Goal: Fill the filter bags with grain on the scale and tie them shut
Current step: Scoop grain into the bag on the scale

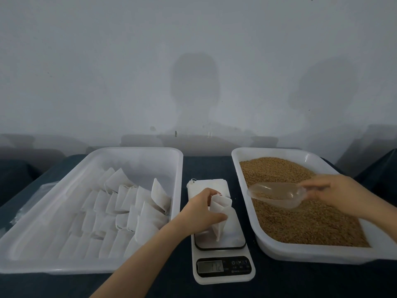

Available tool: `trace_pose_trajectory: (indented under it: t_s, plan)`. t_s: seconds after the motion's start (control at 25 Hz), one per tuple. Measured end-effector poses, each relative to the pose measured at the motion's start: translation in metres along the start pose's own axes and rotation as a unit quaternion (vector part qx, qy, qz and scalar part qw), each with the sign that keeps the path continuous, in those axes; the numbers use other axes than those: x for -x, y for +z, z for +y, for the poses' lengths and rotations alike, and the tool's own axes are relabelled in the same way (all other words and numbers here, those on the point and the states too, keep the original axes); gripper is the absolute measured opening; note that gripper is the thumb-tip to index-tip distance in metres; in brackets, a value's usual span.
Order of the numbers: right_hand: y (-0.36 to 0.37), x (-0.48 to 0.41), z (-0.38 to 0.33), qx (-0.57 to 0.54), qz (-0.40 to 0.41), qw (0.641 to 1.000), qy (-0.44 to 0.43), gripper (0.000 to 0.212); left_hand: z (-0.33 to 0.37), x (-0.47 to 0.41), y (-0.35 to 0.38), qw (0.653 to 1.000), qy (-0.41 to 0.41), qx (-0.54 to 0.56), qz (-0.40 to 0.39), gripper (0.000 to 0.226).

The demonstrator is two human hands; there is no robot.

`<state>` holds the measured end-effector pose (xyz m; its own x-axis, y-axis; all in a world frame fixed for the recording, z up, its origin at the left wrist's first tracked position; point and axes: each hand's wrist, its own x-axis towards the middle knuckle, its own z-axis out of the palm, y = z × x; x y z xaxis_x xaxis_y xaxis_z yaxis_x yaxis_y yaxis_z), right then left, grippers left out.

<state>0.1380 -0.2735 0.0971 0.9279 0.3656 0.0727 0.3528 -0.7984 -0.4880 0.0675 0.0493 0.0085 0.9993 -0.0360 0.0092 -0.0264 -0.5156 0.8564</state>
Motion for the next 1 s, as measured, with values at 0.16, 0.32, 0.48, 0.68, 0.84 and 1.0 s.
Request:
trace_pose_trajectory:
  t_s: [0.16,0.32,0.48,0.68,0.84,1.0]
  plan:
    - [-0.004,-0.009,-0.042,0.029,-0.014,0.997,-0.076,0.023,-0.001,0.001,0.000,1.000,0.004,-0.008,0.000,0.049]
    - [-0.004,-0.020,-0.071,0.067,-0.033,0.992,-0.106,0.023,0.000,0.001,-0.001,1.000,-0.001,-0.013,-0.008,0.046]
    - [-0.003,-0.033,-0.084,0.154,-0.018,0.981,-0.121,0.027,0.001,0.002,-0.002,1.000,0.003,-0.001,-0.010,0.043]
    - [-0.005,-0.042,-0.094,0.260,-0.007,0.949,-0.178,0.035,0.004,0.003,-0.001,1.000,0.014,0.010,-0.010,0.044]
    - [-0.005,-0.043,-0.104,0.295,-0.006,0.935,-0.196,0.034,0.006,0.002,-0.002,1.000,0.017,0.019,-0.010,0.043]
    - [-0.005,-0.041,-0.119,0.352,-0.008,0.908,-0.229,0.030,0.006,0.002,-0.001,1.000,0.022,0.015,-0.008,0.045]
